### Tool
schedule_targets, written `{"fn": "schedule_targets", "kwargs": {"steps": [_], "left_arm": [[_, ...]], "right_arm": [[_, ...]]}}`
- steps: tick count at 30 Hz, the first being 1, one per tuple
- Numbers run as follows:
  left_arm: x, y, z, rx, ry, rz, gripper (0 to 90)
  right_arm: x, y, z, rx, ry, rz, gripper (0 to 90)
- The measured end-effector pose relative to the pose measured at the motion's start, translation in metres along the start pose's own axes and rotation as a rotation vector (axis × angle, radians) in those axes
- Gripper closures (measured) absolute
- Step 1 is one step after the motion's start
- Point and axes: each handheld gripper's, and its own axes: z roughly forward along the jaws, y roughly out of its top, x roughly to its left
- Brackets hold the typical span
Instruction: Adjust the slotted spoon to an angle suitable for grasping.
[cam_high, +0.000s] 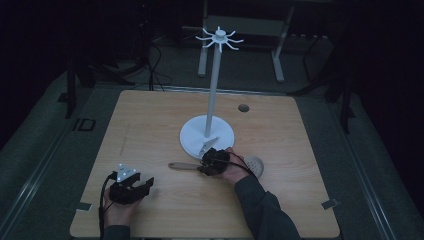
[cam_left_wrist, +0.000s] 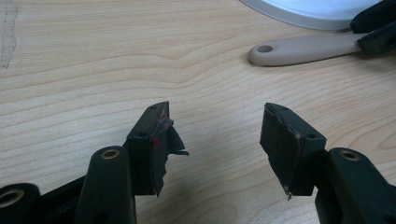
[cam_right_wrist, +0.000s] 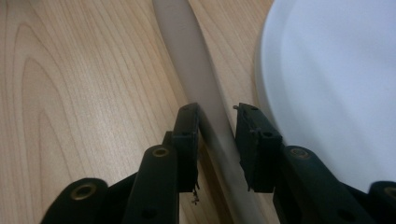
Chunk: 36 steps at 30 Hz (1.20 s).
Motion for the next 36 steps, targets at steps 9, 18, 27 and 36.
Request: {"fn": "schedule_targets", "kwargs": {"steps": [9,18,27,36], "left_arm": [[0.000,0.000,0.000,-0.001,0.001,0.000,43.3],[0.000,-0.001,-0.001,-0.001,-0.001,-0.001,43.3],[-0.001,-0.001,0.000,0.002,0.001,0.001,43.3],[-0.002,0.000,0.001,0.007,-0.001,0.006,43.3]], "right_arm": [[-0.003,-0.001,0.002,0.011,0.023,-0.012,68.0],[0.001,-0.004,-0.003,0.033,0.010,-0.065,70.6],[0.004,-0.021,-0.018,0.069,-0.016,-0.125,74.2],[-0.006,-0.035,-0.031,0.120,0.012,-0.097,74.8]]}}
